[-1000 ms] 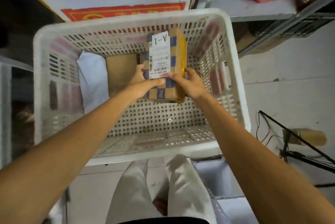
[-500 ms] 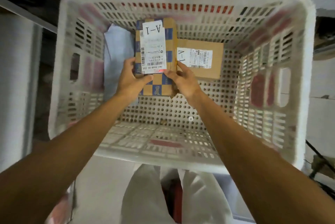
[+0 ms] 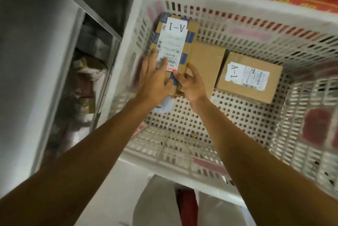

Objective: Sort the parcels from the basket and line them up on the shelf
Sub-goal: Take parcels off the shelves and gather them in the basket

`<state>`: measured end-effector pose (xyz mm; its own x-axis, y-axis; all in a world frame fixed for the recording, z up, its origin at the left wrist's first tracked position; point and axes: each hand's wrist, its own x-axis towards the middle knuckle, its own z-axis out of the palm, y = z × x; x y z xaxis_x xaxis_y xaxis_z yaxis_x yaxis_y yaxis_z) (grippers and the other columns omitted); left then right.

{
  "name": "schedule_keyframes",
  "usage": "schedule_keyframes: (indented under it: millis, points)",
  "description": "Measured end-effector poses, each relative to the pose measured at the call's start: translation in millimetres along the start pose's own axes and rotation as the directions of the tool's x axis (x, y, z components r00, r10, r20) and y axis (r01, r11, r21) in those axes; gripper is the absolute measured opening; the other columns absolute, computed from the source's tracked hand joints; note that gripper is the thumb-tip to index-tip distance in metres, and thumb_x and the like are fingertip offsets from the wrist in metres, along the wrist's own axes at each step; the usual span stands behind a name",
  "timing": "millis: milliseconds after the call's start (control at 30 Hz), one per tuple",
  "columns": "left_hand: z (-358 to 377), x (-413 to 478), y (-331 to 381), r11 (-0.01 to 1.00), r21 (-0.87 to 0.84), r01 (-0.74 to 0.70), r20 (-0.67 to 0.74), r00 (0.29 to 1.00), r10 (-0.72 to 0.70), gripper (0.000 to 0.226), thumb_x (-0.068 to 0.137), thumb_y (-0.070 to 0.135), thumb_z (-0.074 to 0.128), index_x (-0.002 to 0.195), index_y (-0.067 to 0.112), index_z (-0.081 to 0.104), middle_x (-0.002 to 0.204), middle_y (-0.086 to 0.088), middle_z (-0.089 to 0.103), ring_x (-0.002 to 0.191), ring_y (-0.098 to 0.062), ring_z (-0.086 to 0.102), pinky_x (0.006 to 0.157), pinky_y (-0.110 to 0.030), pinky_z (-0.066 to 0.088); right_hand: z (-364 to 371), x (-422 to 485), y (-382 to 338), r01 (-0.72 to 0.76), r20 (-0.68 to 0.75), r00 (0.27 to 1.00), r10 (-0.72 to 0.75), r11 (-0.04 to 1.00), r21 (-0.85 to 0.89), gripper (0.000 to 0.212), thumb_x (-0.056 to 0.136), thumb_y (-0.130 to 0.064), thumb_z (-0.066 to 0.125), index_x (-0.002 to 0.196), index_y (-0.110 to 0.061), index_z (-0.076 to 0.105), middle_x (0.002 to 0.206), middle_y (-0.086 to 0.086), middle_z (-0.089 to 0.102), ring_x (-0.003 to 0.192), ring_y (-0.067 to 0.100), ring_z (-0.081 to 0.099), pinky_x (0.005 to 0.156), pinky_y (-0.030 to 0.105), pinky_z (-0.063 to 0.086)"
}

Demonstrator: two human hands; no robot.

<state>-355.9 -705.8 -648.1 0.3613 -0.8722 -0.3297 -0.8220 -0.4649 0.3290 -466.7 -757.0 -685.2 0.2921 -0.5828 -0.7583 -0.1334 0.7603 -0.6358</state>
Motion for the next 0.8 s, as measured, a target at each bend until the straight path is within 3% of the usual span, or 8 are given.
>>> schedule_keyframes:
  millis: [67,133,233,333,467,600,700,800]
  points:
    - [1,4,-6,0.999,0.026,-0.046,0.026,0.999,0.046,0.065,0.093,0.024,0.056,0.149,0.008,0.027,0.16,-0.014,0.007,0.146,-0.031,0.003,0.119,-0.042,0.01,4,5,4,0.001,-0.012,1.0,-0.001,1.0,-0.013,0.066,0.088,-0.01,0.07,0.147,-0.009,0.039,0.124,0.018,0.064,0.089,0.018,0.068,0.071,0.03,0.057]
    - [2,5,-10,0.998,0.034,-0.059,0.028,0.998,0.058,0.066,0.094,0.026,0.054,0.15,0.009,0.024,0.16,-0.013,0.005,0.147,-0.03,-0.001,0.12,-0.04,0.006,6,6,7,0.014,-0.015,1.0,-0.014,0.999,-0.035,0.069,0.086,-0.014,0.073,0.146,-0.008,0.04,0.126,0.018,0.063,0.106,0.027,0.066,0.088,0.038,0.056]
    - [5,2,-15,0.994,0.061,-0.091,0.027,0.996,0.089,0.067,0.096,0.029,0.051,0.151,0.01,0.019,0.16,-0.012,0.0,0.147,-0.029,-0.005,0.119,-0.037,0.001,8,3,4,0.005,-0.041,0.999,-0.01,0.994,-0.108,0.093,0.07,-0.044,0.083,0.147,-0.014,0.041,0.135,0.009,0.059,0.12,0.022,0.059,0.101,0.036,0.049]
    - [-2,1,-16,0.99,0.08,-0.114,0.083,0.991,0.107,0.07,0.096,0.031,0.05,0.153,0.014,0.012,0.161,-0.01,-0.006,0.147,-0.027,-0.009,0.118,-0.036,-0.001,6,-5,-17,-0.041,-0.055,0.998,0.028,0.965,-0.258,0.078,0.085,-0.033,0.074,0.15,-0.017,0.035,0.129,0.006,0.059,0.11,0.014,0.06,0.078,0.012,0.05]
    - [-21,-4,-18,0.989,-0.003,-0.145,0.176,0.974,0.143,0.07,0.093,0.023,0.055,0.152,0.018,0.018,0.161,-0.008,-0.001,0.147,-0.026,-0.007,0.12,-0.041,0.005,4,-25,-44,-0.047,-0.071,0.997,0.022,0.921,-0.386,0.061,0.095,-0.02,0.061,0.148,-0.009,0.034,0.131,0.007,0.055,0.111,0.015,0.054,0.065,0.006,0.041]
    - [-75,-18,-10,0.97,-0.176,-0.165,0.178,0.964,0.197,0.066,0.091,0.019,0.058,0.149,0.019,0.028,0.156,-0.007,0.023,0.143,-0.024,0.015,0.116,-0.037,0.019,6,-75,-74,0.013,-0.063,0.996,-0.056,0.842,-0.54,0.058,0.097,-0.029,0.057,0.149,-0.015,0.035,0.152,0.008,0.038,0.134,0.024,0.044,0.084,0.022,0.036]
    - [-117,-28,-5,0.936,-0.314,-0.158,0.126,0.97,0.206,0.06,0.088,0.017,0.061,0.144,0.021,0.039,0.142,-0.01,0.044,0.13,-0.026,0.042,0.108,-0.041,0.038,13,-106,-102,0.105,-0.012,0.99,-0.143,0.773,-0.626,0.053,0.099,-0.028,0.053,0.149,-0.016,0.037,0.155,0.008,0.034,0.138,0.024,0.04,0.087,0.019,0.032]
    - [-150,-40,-8,0.937,-0.317,-0.149,0.074,0.981,0.18,0.054,0.088,0.018,0.061,0.139,0.023,0.045,0.135,-0.01,0.052,0.119,-0.026,0.053,0.099,-0.043,0.047,32,-123,-127,0.237,0.098,0.967,-0.237,0.682,-0.692,0.052,0.099,-0.032,0.053,0.147,-0.018,0.04,0.151,0.007,0.041,0.134,0.024,0.043,0.089,0.02,0.032]
